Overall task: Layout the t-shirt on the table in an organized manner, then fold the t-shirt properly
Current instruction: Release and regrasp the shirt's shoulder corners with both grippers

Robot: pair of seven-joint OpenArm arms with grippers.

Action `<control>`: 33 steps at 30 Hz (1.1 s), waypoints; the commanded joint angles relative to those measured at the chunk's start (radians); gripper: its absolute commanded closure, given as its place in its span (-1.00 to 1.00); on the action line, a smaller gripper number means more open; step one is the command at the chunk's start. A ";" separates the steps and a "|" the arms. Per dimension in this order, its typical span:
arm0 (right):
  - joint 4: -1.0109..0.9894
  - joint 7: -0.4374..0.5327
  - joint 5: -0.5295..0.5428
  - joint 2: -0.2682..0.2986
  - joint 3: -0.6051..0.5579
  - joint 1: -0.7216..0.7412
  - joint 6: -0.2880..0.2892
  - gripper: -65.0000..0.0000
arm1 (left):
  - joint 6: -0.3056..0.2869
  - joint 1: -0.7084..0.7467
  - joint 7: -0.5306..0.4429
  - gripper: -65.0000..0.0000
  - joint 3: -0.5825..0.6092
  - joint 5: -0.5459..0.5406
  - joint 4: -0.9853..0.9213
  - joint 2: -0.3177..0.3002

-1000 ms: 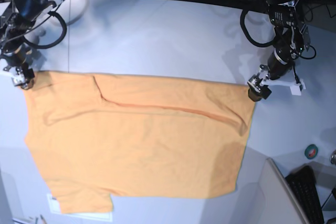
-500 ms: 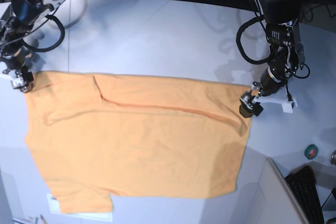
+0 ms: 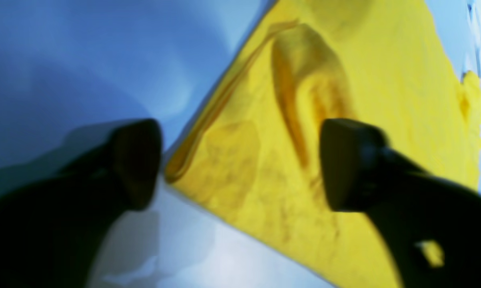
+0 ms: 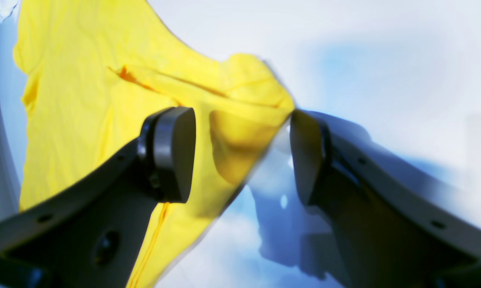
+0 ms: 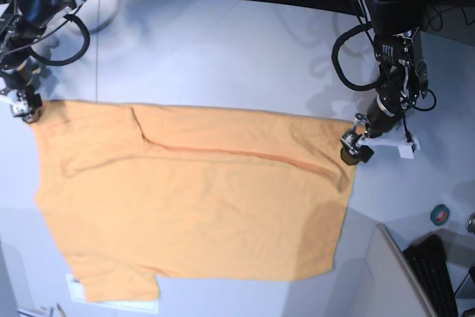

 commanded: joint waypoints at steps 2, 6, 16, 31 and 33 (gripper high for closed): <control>-0.017 -0.025 -0.054 0.016 0.002 -0.007 -0.050 -0.11 | 0.007 -0.005 0.020 -0.27 0.001 0.006 -0.005 -0.003; -0.027 -0.025 -0.054 0.038 0.004 -0.007 -0.050 -0.11 | 0.007 -0.029 0.020 -0.05 0.001 0.006 -0.060 -0.006; -0.120 -0.025 -0.051 0.050 -0.094 0.002 -0.049 -0.11 | 0.007 -0.037 0.020 -0.05 0.001 0.006 -0.068 -0.006; -0.111 -0.100 -0.051 0.027 -0.105 0.002 -0.040 -0.11 | 0.007 -0.037 0.020 -0.05 0.001 0.006 -0.066 -0.011; -0.111 -0.099 -0.051 0.027 -0.105 0.002 -0.040 -0.11 | 0.007 -0.037 0.020 -0.05 0.001 0.006 -0.066 -0.011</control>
